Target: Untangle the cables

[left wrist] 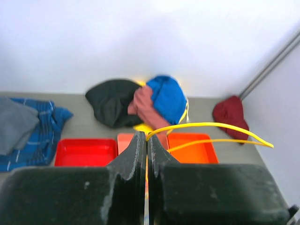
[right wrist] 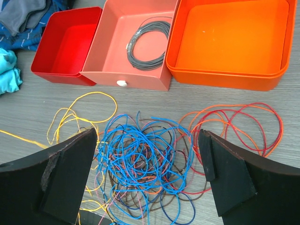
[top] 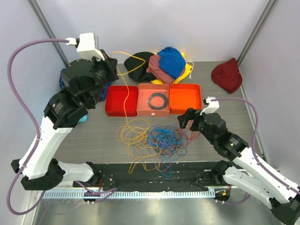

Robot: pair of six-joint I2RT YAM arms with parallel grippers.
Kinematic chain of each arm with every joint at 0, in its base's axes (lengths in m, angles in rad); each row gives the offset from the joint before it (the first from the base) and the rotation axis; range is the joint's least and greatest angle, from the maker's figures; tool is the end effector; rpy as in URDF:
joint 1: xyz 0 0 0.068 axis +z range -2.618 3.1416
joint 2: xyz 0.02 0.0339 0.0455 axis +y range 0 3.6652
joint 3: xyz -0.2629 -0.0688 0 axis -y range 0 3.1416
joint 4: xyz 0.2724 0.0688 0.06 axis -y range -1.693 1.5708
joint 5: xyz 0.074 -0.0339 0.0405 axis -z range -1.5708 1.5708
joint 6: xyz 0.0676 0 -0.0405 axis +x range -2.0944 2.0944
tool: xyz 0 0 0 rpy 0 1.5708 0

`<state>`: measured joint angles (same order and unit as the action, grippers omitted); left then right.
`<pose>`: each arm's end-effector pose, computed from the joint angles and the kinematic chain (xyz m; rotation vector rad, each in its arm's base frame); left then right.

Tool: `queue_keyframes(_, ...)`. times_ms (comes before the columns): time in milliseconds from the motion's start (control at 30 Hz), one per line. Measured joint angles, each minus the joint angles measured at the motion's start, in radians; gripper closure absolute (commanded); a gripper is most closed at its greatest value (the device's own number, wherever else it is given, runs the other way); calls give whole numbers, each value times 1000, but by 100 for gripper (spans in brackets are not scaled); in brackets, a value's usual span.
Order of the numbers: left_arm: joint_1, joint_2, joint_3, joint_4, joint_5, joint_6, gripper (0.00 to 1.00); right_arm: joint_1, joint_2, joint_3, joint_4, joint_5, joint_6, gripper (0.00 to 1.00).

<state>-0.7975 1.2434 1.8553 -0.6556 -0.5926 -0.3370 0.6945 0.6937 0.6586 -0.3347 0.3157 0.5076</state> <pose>0.2044 -0.1553 0.5623 -0.0876 1.6193 -0.3998 0.1833 0.1254 0.2820 0.0296 1.9534 0.4972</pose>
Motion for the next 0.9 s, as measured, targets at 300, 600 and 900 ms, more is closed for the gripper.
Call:
queue_keyframes(300, 0, 72, 161, 24, -84, 125, 100, 0, -11, 7, -13, -1, 0, 1)
queue_keyframes(600, 0, 238, 418, 80, -164, 276, 100, 0, -23, 31, -34, -7, -4, 1)
queue_keyframes(900, -15, 235, 483, 97, -90, 245, 100, 15, 71, 17, 110, -193, 22, 1)
